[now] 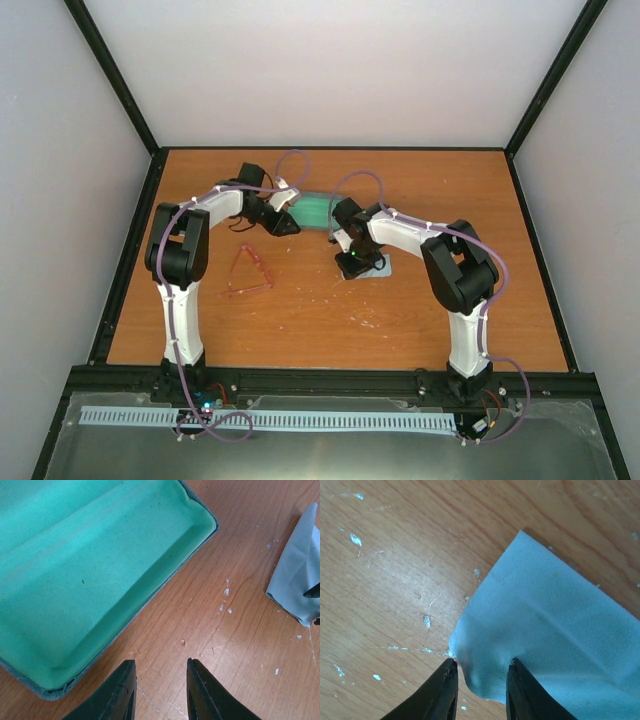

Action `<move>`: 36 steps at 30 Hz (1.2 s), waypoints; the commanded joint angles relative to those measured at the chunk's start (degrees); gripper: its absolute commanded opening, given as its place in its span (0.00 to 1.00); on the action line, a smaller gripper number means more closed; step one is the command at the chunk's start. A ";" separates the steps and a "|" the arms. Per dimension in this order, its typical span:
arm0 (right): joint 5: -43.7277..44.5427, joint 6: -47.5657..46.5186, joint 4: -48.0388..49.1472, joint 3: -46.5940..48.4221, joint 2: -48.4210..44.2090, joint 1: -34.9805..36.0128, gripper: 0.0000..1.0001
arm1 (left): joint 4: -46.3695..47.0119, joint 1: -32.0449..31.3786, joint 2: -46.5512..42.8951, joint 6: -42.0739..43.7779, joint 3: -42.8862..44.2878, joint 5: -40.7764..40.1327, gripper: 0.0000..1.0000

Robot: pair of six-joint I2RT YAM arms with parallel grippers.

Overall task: Organize the sunglasses
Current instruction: Adjust the glasses cleaning cloth at the center of the board, then pick up the glasses cleaning cloth from the center of the board.

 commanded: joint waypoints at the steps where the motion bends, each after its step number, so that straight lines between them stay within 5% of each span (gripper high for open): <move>1: 0.44 -0.07 -0.49 -0.36 -0.50 0.55 0.27 | 1.32 0.56 -1.48 -0.43 -0.24 0.66 0.30; 6: 1.89 1.99 -1.08 2.50 -6.68 0.18 0.28 | 0.99 0.56 -1.79 -0.56 0.33 1.36 0.30; 15: 4.58 7.17 2.07 -2.37 -16.99 -8.71 0.48 | -2.35 0.56 -0.45 -1.37 5.72 1.94 0.31; 19: 6.11 5.80 2.18 -6.94 -15.82 -13.48 0.48 | -4.45 0.56 0.21 -1.79 7.49 2.18 0.30; 36: 8.49 2.39 5.25 -9.24 -8.20 -13.57 0.49 | -5.02 0.56 0.80 -2.68 8.68 1.37 0.31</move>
